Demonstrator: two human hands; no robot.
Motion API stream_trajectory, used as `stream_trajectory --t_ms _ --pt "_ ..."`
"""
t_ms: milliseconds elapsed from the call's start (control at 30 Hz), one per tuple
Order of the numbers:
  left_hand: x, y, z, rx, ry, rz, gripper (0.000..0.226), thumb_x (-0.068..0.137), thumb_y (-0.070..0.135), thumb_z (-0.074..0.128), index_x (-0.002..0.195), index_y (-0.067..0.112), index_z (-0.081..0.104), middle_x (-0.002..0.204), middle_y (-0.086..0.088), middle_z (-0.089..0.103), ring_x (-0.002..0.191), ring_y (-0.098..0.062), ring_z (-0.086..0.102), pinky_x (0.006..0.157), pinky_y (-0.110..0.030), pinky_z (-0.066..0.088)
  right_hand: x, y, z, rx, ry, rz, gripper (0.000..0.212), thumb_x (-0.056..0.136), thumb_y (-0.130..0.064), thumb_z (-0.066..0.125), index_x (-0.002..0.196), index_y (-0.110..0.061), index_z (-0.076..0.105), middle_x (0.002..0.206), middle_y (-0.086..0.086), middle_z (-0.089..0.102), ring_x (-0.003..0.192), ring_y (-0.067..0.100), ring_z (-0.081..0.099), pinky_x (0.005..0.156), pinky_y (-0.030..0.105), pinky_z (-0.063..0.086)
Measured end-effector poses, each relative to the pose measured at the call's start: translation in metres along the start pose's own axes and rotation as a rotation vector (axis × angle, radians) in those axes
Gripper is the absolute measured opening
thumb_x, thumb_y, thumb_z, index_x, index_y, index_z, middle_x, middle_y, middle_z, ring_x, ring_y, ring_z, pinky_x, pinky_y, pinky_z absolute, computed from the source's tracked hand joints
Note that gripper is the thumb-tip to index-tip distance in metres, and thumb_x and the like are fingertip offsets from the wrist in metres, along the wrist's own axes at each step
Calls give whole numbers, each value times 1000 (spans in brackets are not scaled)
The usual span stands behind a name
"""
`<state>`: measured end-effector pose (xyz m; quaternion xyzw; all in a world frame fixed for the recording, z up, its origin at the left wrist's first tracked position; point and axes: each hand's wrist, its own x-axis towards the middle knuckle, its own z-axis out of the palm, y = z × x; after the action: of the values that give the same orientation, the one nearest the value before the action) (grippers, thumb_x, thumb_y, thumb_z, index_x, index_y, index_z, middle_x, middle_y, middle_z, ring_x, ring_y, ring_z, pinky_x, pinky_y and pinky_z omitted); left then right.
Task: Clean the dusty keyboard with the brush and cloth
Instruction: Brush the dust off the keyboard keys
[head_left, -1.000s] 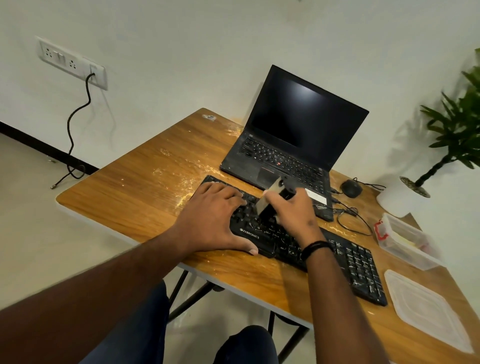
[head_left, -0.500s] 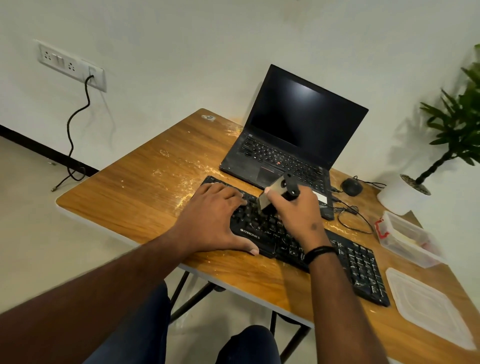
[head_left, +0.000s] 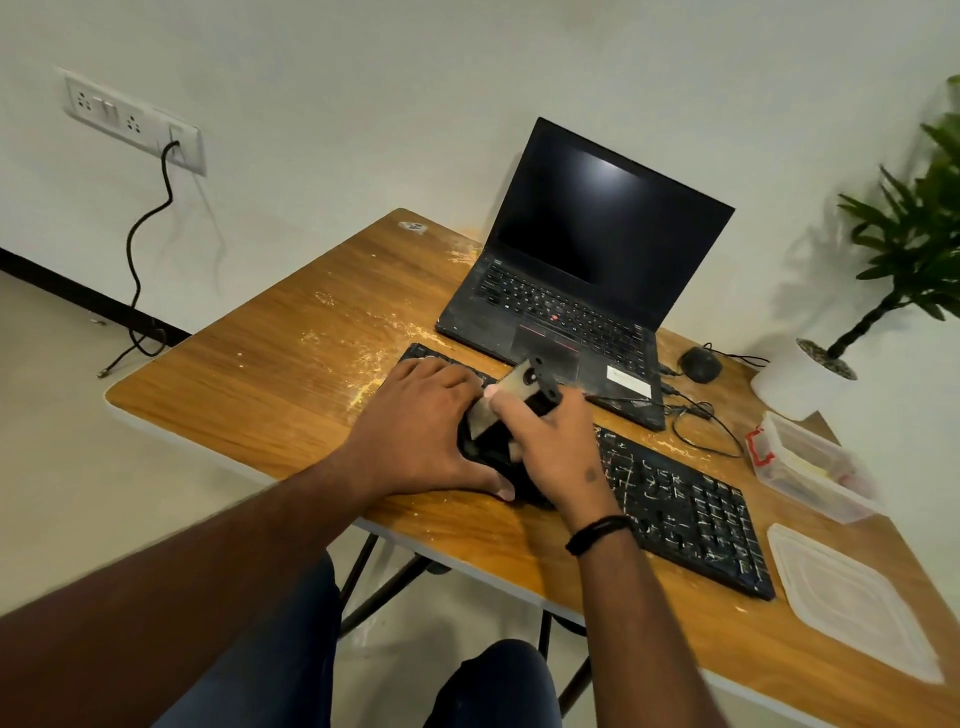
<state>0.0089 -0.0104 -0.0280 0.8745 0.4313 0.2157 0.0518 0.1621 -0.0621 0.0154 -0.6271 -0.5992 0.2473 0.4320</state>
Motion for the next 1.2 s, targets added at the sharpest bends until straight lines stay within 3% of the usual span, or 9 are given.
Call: stream_trajectory --t_ms 167,333,500,667,800,900,1000,1133,1200 --pt "-1 1 0 -20 9 -23 125 52 103 49 150 27 36 145 7 49 134 -15 40 117 -35 22 0 3 -10 -258 264 77 36 86 -35 66 57 -19 52 56 -3 56 51 13 50 49 28 40" --pt "-2 1 0 -79 17 -30 132 52 98 57 157 26 23 148 5 48 136 -16 40 118 -37 23 -4 -5 7 -73 123 58 33 88 -27 67 58 -20 55 55 -4 58 50 9 53 47 26 44" --pt "-2 1 1 -79 11 -44 138 49 101 55 158 29 13 146 9 48 135 -15 40 118 -36 22 1 2 -10 -148 342 145 33 91 -31 66 61 -16 59 59 -2 62 52 7 55 46 20 41" --pt "-2 1 1 -93 26 -34 137 51 98 59 159 27 13 148 5 47 136 -16 39 117 -36 23 -2 -8 4 10 83 69 30 89 -26 68 62 -17 58 57 -4 59 51 11 53 49 27 43" --pt "-2 0 1 -83 21 -38 140 48 102 55 159 27 9 147 8 48 136 -14 40 118 -36 23 16 0 -8 -145 349 129 35 88 -37 64 62 -16 59 59 1 63 53 16 56 50 33 46" --pt "-2 0 2 -82 27 -38 141 48 101 57 159 28 8 146 7 48 135 -15 41 118 -37 24 14 0 4 -119 248 187 32 86 -37 65 67 -12 64 65 5 68 59 21 65 54 37 51" --pt "-2 0 3 -87 34 -32 140 49 100 58 159 28 9 147 4 48 136 -16 40 118 -37 24 11 -2 10 -18 147 142 30 87 -32 66 64 -15 60 59 -1 63 54 14 58 52 32 46" --pt "-1 0 2 -89 26 -33 141 48 101 56 158 28 7 149 7 46 137 -14 39 118 -35 22 20 6 -3 -73 390 199 36 90 -38 64 61 -18 59 59 0 63 55 18 58 52 33 45" --pt "0 0 2 -83 32 -33 142 48 102 55 158 28 7 149 6 46 137 -15 39 118 -36 22 19 7 1 -88 342 190 36 89 -38 63 62 -15 60 57 -3 60 52 14 54 51 31 42"
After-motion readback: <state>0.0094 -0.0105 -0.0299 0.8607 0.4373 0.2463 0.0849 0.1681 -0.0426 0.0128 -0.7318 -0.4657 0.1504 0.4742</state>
